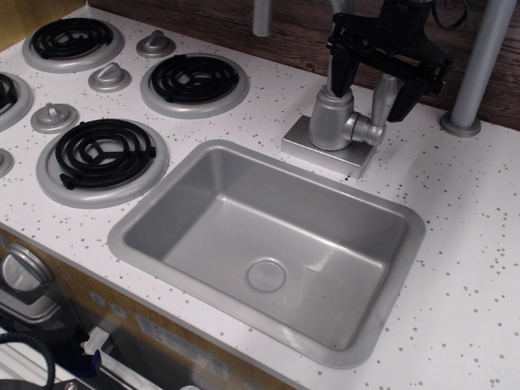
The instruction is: Lever vertical to front
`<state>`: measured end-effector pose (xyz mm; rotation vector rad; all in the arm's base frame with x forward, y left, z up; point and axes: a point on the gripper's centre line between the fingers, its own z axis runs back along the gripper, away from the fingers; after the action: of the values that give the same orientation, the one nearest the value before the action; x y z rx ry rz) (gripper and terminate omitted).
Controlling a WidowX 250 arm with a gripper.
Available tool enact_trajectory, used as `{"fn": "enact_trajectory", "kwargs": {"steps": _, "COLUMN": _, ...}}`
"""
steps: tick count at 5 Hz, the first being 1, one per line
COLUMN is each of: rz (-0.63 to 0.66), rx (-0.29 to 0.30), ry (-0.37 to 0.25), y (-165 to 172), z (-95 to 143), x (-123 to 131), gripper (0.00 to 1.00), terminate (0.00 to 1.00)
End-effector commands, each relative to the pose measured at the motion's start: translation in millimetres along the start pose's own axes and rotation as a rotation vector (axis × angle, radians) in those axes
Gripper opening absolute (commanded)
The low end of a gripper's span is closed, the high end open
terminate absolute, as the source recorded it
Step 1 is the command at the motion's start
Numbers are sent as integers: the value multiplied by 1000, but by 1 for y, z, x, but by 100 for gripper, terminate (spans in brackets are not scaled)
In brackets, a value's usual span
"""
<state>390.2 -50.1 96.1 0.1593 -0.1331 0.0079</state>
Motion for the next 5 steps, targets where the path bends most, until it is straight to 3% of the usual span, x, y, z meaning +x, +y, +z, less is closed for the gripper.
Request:
{"fn": "enact_trajectory", "kwargs": {"steps": 1, "rz": 0, "rx": 0, "ry": 0, "y": 0, "z": 0, "x": 0, "gripper": 100, "terminate": 0}}
{"fn": "enact_trajectory", "kwargs": {"steps": 3, "rz": -30, "rx": 33, "ry": -232, "y": 5, "z": 17, "x": 26, "gripper": 100, "terminate": 0}}
{"fn": "enact_trajectory", "kwargs": {"steps": 4, "rz": -39, "rx": 26, "ry": -308, "y": 7, "z": 21, "x": 34, "gripper": 100, "terminate": 0}}
{"fn": "enact_trajectory", "kwargs": {"steps": 5, "rz": -40, "rx": 17, "ry": -320, "y": 7, "z": 21, "x": 38, "gripper": 100, "terminate": 0}}
